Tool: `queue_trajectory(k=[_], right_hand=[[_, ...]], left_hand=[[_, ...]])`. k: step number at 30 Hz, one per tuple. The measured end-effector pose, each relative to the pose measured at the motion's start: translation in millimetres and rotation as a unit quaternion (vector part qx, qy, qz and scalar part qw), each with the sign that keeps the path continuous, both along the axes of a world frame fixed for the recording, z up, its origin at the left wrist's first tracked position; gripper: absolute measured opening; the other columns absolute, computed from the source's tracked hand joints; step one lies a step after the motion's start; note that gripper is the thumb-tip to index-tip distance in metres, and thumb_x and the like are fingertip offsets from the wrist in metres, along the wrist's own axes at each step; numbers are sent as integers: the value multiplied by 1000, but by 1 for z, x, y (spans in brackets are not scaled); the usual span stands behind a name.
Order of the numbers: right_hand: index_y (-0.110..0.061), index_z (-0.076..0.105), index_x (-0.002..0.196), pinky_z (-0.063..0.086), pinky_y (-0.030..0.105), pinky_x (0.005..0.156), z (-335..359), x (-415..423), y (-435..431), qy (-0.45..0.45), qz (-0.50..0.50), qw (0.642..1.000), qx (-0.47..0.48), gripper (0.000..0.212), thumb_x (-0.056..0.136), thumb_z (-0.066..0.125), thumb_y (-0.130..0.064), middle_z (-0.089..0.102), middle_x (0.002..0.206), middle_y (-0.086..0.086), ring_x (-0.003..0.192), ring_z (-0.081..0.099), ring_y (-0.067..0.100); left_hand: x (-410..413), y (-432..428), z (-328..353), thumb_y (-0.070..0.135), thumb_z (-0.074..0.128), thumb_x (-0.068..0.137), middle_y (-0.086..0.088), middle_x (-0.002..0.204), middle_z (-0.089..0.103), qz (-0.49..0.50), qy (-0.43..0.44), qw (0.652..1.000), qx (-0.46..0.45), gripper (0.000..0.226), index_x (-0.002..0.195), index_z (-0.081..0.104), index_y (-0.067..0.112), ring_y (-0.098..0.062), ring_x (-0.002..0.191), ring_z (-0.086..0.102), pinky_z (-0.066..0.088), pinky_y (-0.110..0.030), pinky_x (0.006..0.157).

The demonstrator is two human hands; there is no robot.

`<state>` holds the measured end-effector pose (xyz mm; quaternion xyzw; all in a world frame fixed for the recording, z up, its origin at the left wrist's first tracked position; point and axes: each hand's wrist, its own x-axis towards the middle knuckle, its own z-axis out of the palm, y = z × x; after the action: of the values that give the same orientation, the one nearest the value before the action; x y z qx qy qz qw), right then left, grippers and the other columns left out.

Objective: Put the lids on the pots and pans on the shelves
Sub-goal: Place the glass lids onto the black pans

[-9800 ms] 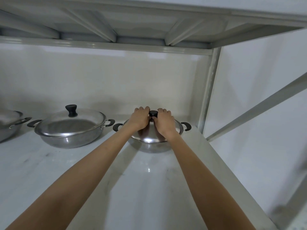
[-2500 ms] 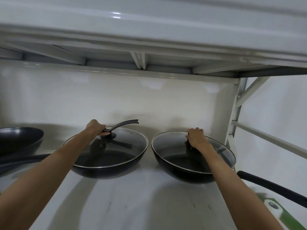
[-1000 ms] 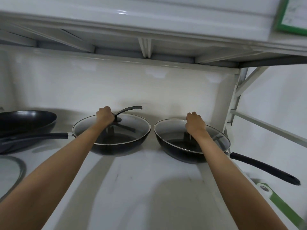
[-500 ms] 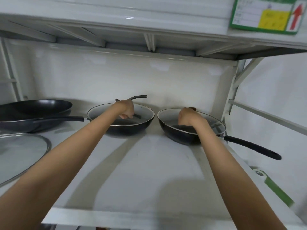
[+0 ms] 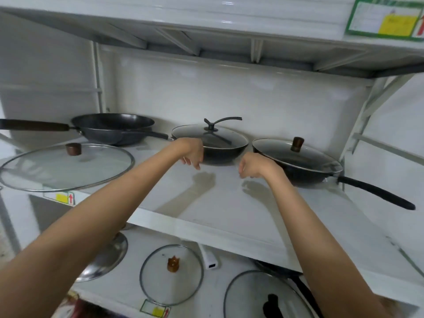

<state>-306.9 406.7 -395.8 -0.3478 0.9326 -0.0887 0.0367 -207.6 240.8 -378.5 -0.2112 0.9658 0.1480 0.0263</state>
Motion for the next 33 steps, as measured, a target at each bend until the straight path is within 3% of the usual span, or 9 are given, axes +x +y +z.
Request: queue_trajectory(k=[3, 6, 11, 13, 16, 18, 22, 27, 33], right_hand=[[4, 67, 103, 45, 29, 65, -4, 37, -45, -5, 40, 999, -6, 26, 81, 59, -7, 62, 79, 9, 68, 56, 24], [3, 69, 101, 48, 31, 67, -7, 74, -102, -20, 91, 995, -21, 24, 81, 62, -9, 72, 93, 16, 73, 63, 28], [-4, 70, 103, 52, 32, 76, -5, 129, -192, -21, 153, 987, -54, 22, 83, 63, -12, 71, 106, 17, 78, 60, 23], [-4, 71, 102, 53, 33, 80, -4, 143, -223, -21, 167, 984, -63, 23, 82, 63, -12, 71, 102, 16, 79, 59, 24], [-5, 72, 97, 52, 30, 81, -5, 155, -260, -29, 189, 979, -74, 21, 80, 64, -11, 70, 91, 11, 85, 65, 25], [-5, 72, 98, 55, 34, 89, -7, 158, -285, -37, 208, 974, -75, 21, 78, 66, -12, 73, 100, 11, 96, 68, 29], [-2, 67, 109, 51, 35, 90, -9, 161, -324, -46, 240, 968, -65, 27, 85, 65, -13, 69, 114, 13, 105, 65, 29], [-2, 61, 119, 49, 37, 93, -13, 155, -371, -63, 276, 957, -64, 36, 87, 66, -17, 61, 129, 15, 113, 61, 29], [-3, 47, 133, 46, 36, 98, -28, 151, -402, -89, 309, 944, -68, 53, 86, 66, -20, 57, 132, 15, 120, 56, 30]], left_hand=[[48, -30, -3, 15, 69, 85, -17, 123, 65, 22, 8, 1000, -19, 48, 130, 57, 6, -21, 88, 58, 54, -27, 71], [99, -73, -4, 16, 68, 85, -16, 125, 64, 50, -2, 998, -40, 44, 127, 60, 7, -21, 85, 58, 53, -26, 68], [173, -144, 8, 14, 67, 85, -15, 95, 64, 108, -24, 991, -69, 41, 124, 61, 4, -19, 64, 56, 42, -18, 52], [191, -170, 11, 14, 67, 85, -19, 99, 66, 132, -29, 988, -68, 42, 125, 60, 3, -19, 65, 55, 43, -17, 53], [199, -203, 9, 13, 69, 83, -14, 91, 62, 166, -29, 984, -54, 39, 121, 64, 1, -19, 63, 56, 45, -18, 53], [197, -221, 5, 13, 70, 82, -13, 93, 63, 186, -20, 981, -50, 39, 119, 65, 1, -23, 73, 58, 48, -21, 56], [185, -249, -8, 14, 71, 82, -19, 115, 68, 223, 1, 974, -25, 46, 124, 60, 0, -26, 86, 64, 55, -31, 80], [168, -277, -18, 18, 72, 81, -13, 102, 66, 263, 8, 965, 1, 52, 126, 57, -2, -21, 81, 57, 45, -19, 55], [148, -312, -34, 17, 70, 83, -18, 126, 63, 267, 4, 964, 17, 50, 128, 57, 0, -28, 97, 66, 47, -17, 59]])
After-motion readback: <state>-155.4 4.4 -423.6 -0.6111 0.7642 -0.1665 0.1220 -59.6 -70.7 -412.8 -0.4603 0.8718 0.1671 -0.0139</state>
